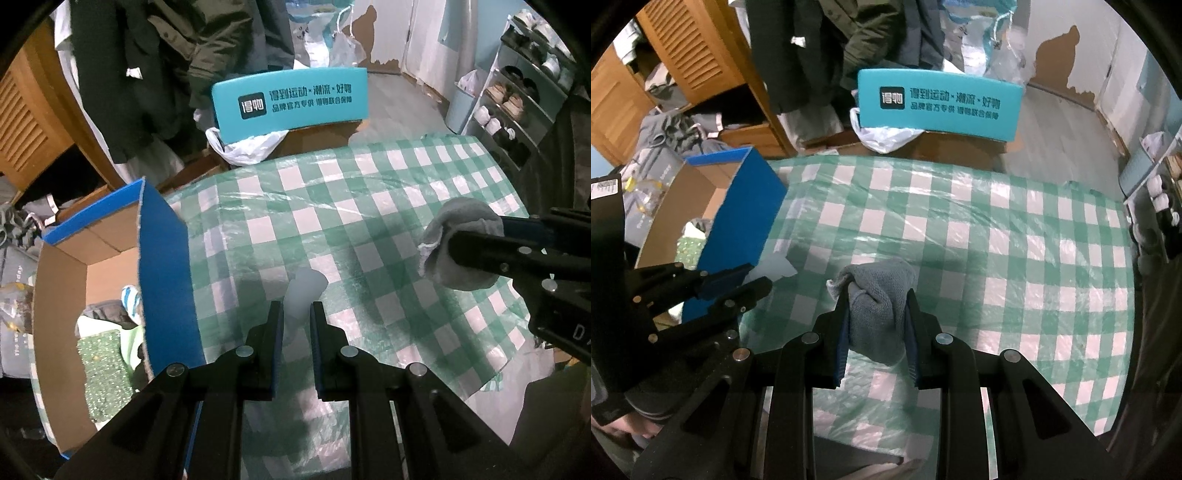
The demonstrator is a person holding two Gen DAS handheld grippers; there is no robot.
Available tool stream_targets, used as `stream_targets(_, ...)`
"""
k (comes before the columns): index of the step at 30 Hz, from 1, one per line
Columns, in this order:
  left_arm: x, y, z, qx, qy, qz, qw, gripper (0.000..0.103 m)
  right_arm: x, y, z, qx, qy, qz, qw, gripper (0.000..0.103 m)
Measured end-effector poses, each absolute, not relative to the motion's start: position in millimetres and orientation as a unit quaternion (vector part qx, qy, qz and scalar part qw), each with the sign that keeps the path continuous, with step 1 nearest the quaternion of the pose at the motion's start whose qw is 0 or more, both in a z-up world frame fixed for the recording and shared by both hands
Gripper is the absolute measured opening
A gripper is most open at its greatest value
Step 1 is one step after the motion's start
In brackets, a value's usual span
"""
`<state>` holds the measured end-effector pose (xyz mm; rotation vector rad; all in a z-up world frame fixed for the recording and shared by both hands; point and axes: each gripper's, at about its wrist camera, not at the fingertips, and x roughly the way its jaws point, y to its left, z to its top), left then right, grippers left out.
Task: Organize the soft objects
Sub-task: 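Carry the white sock with the left gripper while the right carries the grey sock to the box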
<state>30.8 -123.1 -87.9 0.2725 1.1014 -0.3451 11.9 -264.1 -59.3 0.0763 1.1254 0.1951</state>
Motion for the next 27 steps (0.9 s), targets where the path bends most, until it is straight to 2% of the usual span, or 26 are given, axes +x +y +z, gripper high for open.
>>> stream_targets(27,5,-82,-52,0.108,0.491,-0.145,0.852,0.014,-7,-221,-23,0.015,0.501,0.137,0.855,0.024)
